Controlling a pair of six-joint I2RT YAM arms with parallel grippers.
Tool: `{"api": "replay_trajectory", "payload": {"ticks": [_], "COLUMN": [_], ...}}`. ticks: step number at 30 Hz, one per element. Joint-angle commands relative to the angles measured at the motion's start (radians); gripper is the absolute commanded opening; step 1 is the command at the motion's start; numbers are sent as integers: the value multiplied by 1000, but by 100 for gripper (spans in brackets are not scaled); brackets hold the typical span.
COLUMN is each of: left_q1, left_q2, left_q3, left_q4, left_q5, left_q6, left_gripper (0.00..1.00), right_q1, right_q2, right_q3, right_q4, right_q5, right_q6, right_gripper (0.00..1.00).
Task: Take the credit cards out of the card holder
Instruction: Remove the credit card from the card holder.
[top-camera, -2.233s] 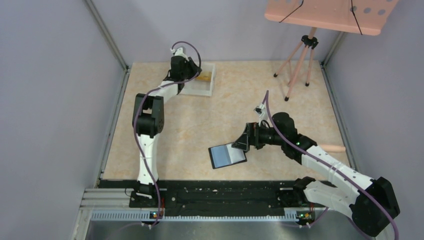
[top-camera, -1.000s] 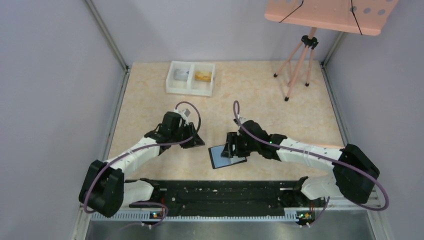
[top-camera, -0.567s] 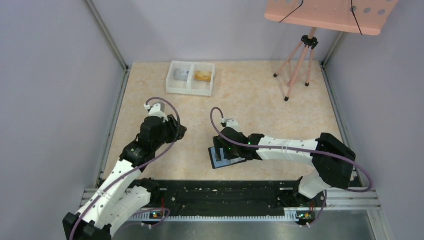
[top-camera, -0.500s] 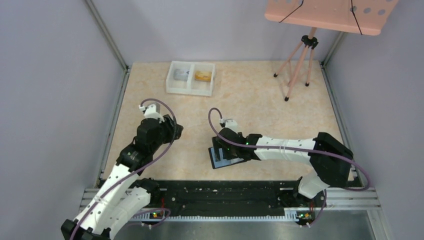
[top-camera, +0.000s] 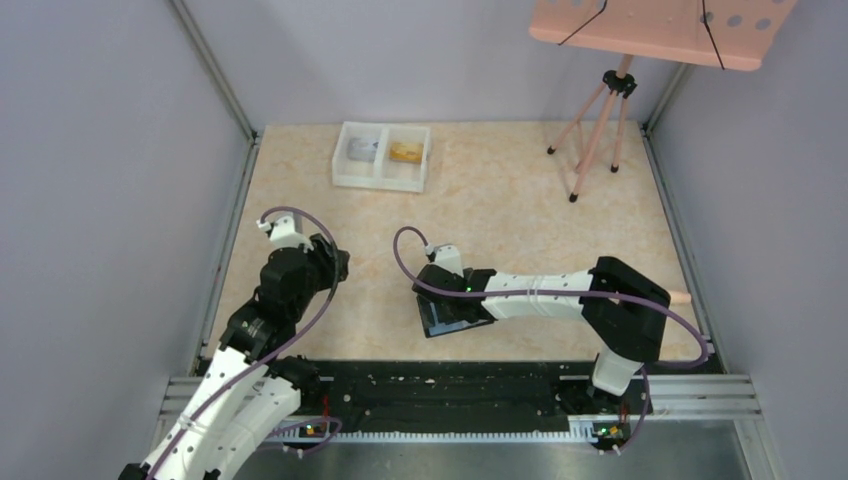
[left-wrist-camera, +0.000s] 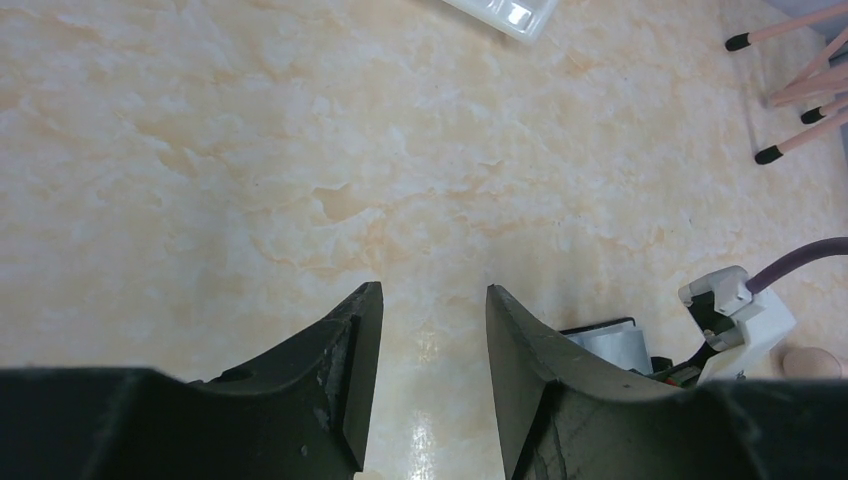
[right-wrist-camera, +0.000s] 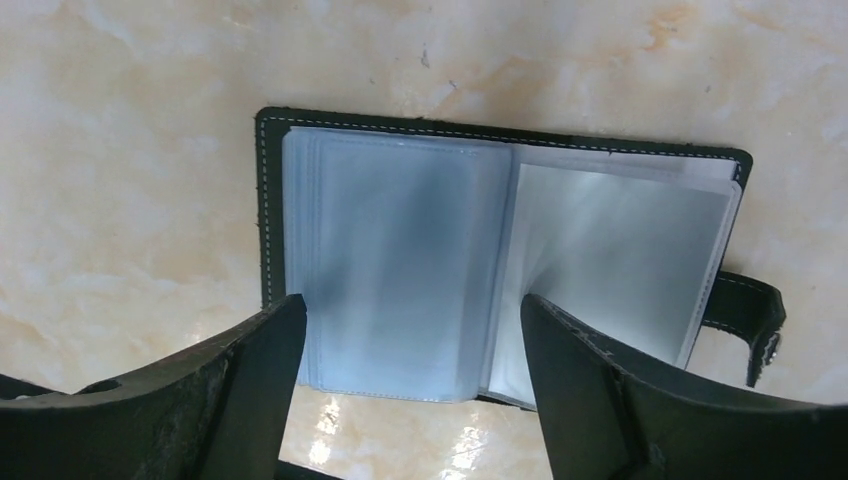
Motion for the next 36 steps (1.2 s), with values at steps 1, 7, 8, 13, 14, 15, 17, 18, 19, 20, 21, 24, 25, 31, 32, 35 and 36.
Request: {"api": "replay_trajectory", "payload": {"ticks": [1, 7, 8, 13, 14, 15, 17, 18, 19, 20, 21, 24, 25, 31, 32, 35, 36], "left_q1": [1, 1, 2, 2, 3, 2, 2, 2, 2, 1, 0, 1, 0, -13, -15, -15, -14], "left_q2": [8, 38, 41, 56, 61, 68, 82, 95, 107, 120, 134, 190, 216, 346, 363, 374, 365], "left_q3": [0, 0, -1, -31, -38, -48, -65, -73, -81, -90, -99, -119, -123, -176, -175, -168, -164], "left_q4": [5, 10, 14, 60, 71, 81, 103, 114, 123, 134, 146, 183, 198, 322, 323, 309, 299], "left_q5": [8, 53, 62, 158, 182, 204, 243, 245, 281, 301, 321, 398, 424, 525, 521, 483, 459], "left_q6": [13, 8, 5, -6, -16, -23, -32, -38, -40, -41, -44, -52, -57, -92, -91, -92, -89], "left_gripper": [48, 47, 47, 47, 47, 47, 47, 46, 46, 46, 45, 43, 42, 37, 37, 36, 36], "right_q1": [15, 15, 15, 15, 16, 15, 15, 14, 14, 15, 13, 3, -1, -28, -29, -29, -28], "right_q2": [14, -2, -5, -44, -51, -59, -74, -82, -91, -97, -102, -120, -128, -179, -185, -187, -184], "right_q3": [43, 20, 18, -1, -7, -12, -24, -31, -38, -45, -53, -87, -99, -169, -172, -154, -146], "right_q4": [-30, 2, 3, 43, 52, 63, 84, 92, 98, 104, 111, 150, 164, 237, 232, 195, 183], "right_q5": [46, 34, 35, 15, 8, 1, -11, -13, -11, -9, -8, -26, -32, -71, -66, -57, -53], "right_q6": [4, 11, 13, 16, 18, 19, 24, 27, 28, 33, 36, 39, 42, 62, 62, 52, 51], "right_gripper": [73, 52, 51, 46, 45, 45, 44, 44, 43, 42, 41, 39, 38, 32, 33, 51, 57]}}
